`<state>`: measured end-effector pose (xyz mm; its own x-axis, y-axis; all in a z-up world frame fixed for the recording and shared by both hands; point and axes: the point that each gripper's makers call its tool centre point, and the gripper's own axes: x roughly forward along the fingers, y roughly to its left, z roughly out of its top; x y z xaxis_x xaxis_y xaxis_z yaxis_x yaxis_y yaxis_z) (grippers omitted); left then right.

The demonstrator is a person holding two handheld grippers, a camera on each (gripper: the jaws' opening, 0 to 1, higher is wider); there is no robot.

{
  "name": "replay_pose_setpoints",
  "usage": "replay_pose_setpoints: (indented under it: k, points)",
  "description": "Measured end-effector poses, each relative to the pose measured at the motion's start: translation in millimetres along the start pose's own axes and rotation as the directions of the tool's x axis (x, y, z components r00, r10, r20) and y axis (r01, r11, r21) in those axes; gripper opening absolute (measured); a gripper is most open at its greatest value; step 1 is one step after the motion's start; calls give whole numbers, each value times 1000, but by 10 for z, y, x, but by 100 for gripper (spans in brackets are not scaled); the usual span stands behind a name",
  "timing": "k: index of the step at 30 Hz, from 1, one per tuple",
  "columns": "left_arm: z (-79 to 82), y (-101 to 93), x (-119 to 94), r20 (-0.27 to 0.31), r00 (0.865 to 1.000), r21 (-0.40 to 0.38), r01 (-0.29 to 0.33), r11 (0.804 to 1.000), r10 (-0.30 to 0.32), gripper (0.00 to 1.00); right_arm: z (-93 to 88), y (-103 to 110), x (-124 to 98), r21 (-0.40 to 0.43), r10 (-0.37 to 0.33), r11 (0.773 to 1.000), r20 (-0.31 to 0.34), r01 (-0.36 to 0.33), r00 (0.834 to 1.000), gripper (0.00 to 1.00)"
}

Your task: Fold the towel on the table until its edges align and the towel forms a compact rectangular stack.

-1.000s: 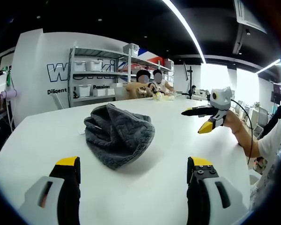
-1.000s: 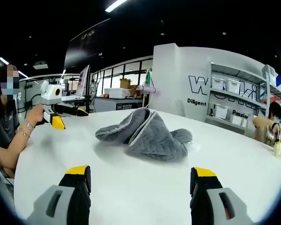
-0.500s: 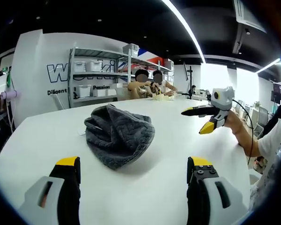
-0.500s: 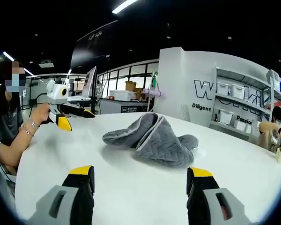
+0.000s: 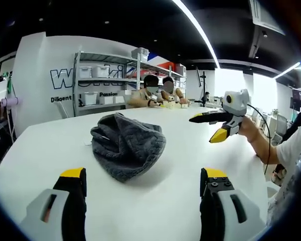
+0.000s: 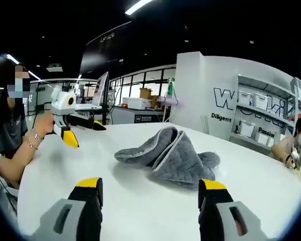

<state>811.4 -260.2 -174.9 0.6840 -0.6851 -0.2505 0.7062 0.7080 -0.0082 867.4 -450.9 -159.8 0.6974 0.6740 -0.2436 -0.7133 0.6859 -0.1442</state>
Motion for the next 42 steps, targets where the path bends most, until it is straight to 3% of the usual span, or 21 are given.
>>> replay_pose_setpoints:
  k: [7,13,26,32,42]
  points:
    - [18,-9,13,-2,1000,0,-2,1000,2,99,247,2,93,18,26,999,38,-27,999,76]
    - [41,1,14,1,1000,-3,-4,1000,4,99,347,33,315,-5,38,999,26,-38,999,74]
    - [64,7,5,8,1000,-9,-9,1000,9,99,370,120,752,-13,41,999,-2,-41,999,63]
    - [49,30,0,4,1000,-14,-19,1000,19,99,422,127,893,-15,35,999,36,-35,999,57]
    - [69,83,-17,6,1000,-17,-25,1000,25,99,356,150,1134,-37,18,999,8,-17,1000,49]
